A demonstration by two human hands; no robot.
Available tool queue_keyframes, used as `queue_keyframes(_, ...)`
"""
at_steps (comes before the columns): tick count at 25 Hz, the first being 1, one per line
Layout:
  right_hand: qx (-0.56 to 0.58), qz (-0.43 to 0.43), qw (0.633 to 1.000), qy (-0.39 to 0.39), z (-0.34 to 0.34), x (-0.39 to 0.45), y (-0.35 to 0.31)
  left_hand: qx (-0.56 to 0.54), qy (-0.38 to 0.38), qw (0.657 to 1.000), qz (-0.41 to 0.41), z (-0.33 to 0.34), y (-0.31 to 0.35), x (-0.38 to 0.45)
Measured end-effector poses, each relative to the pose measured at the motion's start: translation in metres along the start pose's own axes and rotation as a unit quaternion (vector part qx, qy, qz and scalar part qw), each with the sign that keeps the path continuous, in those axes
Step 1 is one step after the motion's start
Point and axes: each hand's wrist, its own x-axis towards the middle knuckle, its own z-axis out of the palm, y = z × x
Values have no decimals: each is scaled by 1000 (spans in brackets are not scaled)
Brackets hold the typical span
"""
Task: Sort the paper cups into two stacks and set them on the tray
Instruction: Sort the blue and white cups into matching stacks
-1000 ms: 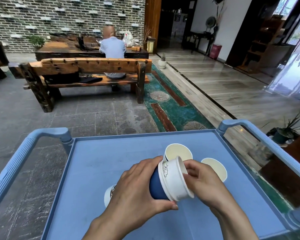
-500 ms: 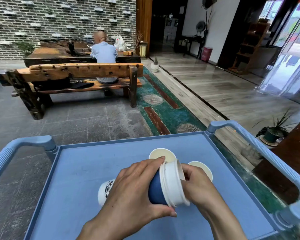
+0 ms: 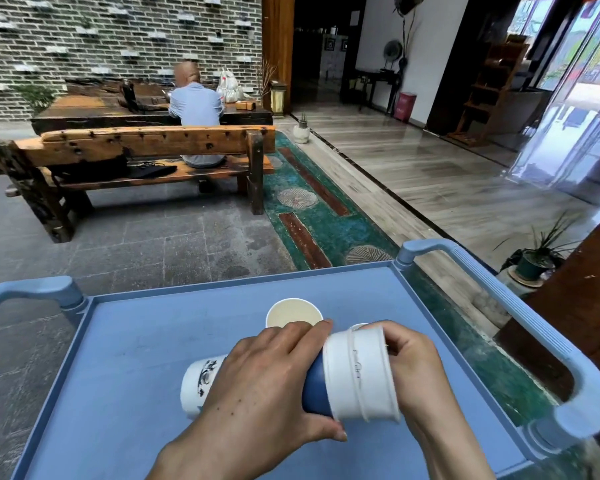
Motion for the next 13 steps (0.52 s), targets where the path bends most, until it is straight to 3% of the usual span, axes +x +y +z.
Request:
queue_keyframes(3,69,15,997,17,-36,5,-1,31,19,998,-42,-8,-20,0)
queue_keyframes(5,119,18,991,54,-68,6,-2,-64,111,987,-93,-35,-39,1)
queue_keyframes(7,160,24,980,113,-98,9,-4,-232,240,936,-112,-65,-56,7)
queue_keyframes(9,156,-2,982,110,-119,12,-8,-364,304,879,-54,-80,-59,19)
queue_keyframes(11,109,-24,989,95,-127,17,-9,-428,309,849,-21,-75,-50,36)
queue_keyframes(13,46,-37,994,94,-126,26,-5,-453,288,843,-31,-55,-39,51)
